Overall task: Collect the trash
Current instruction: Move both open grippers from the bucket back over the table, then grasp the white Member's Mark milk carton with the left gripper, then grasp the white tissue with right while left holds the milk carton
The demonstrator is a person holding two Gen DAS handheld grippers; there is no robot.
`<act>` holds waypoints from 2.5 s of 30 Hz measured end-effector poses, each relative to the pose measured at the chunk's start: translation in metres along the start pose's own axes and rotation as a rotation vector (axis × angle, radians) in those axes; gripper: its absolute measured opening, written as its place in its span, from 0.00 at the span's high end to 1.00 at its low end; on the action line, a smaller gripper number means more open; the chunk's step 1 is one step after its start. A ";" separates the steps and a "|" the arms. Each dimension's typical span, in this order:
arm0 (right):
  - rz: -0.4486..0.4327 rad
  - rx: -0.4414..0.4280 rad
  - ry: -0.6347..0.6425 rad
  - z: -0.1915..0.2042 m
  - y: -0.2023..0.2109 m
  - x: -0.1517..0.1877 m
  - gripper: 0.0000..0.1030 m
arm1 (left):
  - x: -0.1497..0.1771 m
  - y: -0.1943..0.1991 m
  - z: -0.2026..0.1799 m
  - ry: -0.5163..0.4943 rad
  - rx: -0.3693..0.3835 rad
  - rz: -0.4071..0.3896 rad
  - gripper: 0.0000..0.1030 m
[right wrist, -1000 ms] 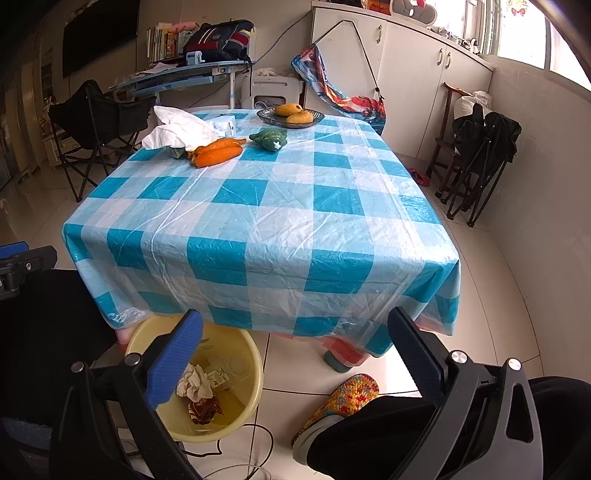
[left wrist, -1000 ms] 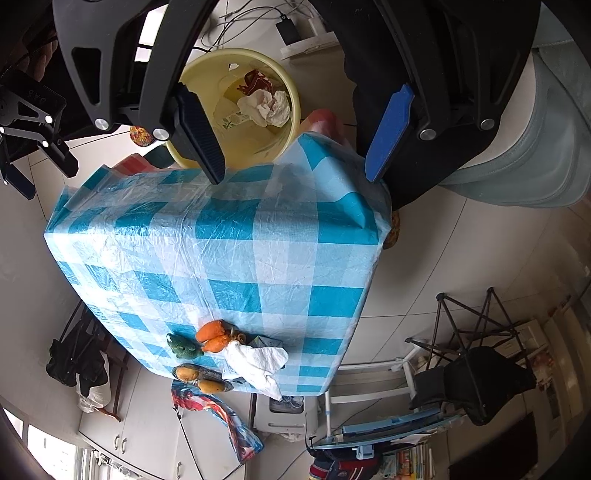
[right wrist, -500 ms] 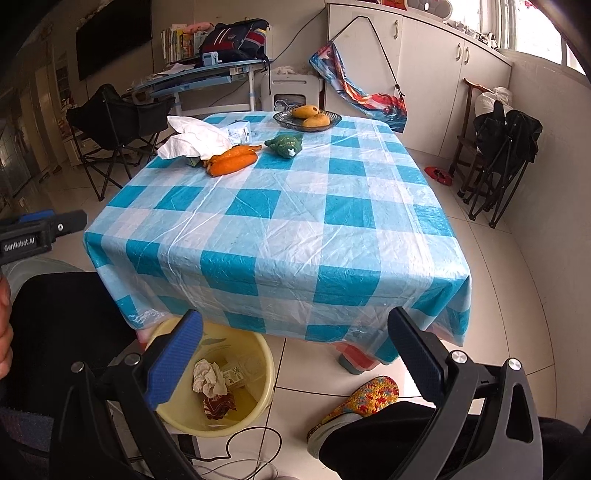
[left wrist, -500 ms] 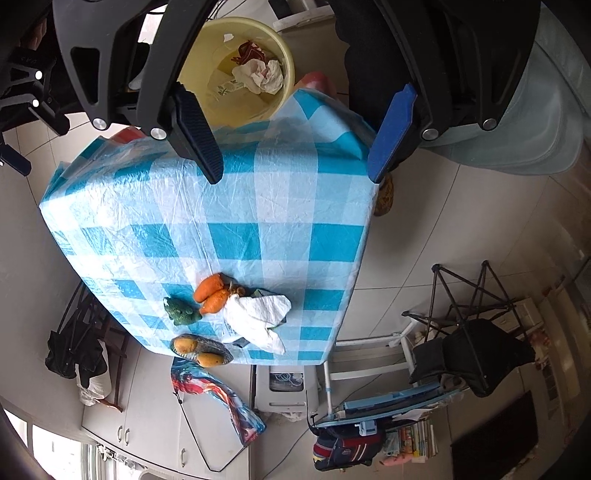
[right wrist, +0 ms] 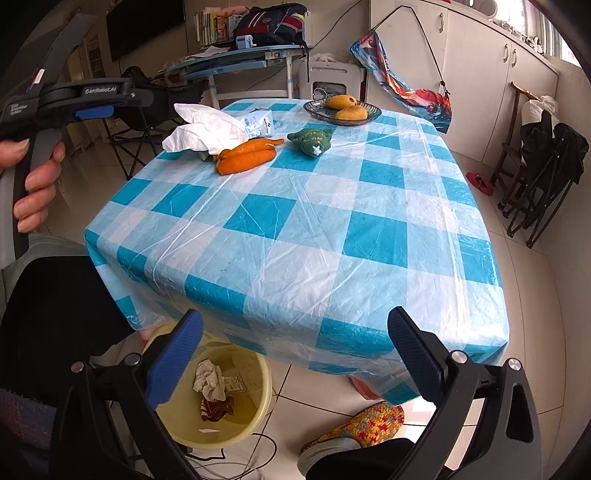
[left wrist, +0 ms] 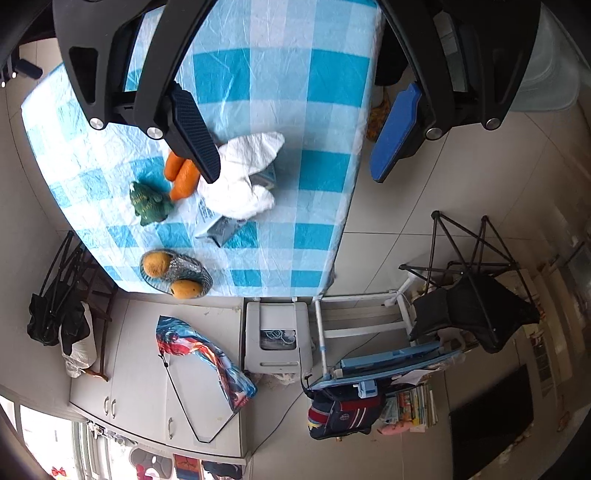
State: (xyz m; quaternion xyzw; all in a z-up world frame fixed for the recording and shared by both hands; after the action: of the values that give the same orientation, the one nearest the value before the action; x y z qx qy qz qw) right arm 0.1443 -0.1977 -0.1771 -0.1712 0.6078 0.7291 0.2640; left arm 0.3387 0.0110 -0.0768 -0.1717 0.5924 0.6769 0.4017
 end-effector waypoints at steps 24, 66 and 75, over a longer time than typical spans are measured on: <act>-0.041 -0.040 -0.044 0.000 -0.007 -0.009 0.07 | -0.010 -0.139 -0.033 -0.322 0.032 0.288 0.19; -0.045 -0.050 0.039 0.022 -0.013 0.005 0.07 | 0.067 -0.069 -0.032 0.016 0.234 0.252 0.49; -0.048 -0.048 0.065 0.029 -0.014 0.008 0.07 | 0.082 -0.043 -0.030 -0.053 0.139 0.216 0.28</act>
State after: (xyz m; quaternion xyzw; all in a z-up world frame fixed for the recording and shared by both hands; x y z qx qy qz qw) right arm 0.1484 -0.1666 -0.1869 -0.2156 0.5940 0.7311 0.2574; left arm 0.3131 0.0101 -0.1708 -0.0608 0.6419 0.6779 0.3530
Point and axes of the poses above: each gripper's, at about its wrist camera, not at the fingertips, and y roughly against the way its jaws point, z to its left, x to its underside, the point moved 8 cm from there along -y, roughly the way its jaws point, and after that the axes turned 14 degrees about -y, right-handed, at the moved point
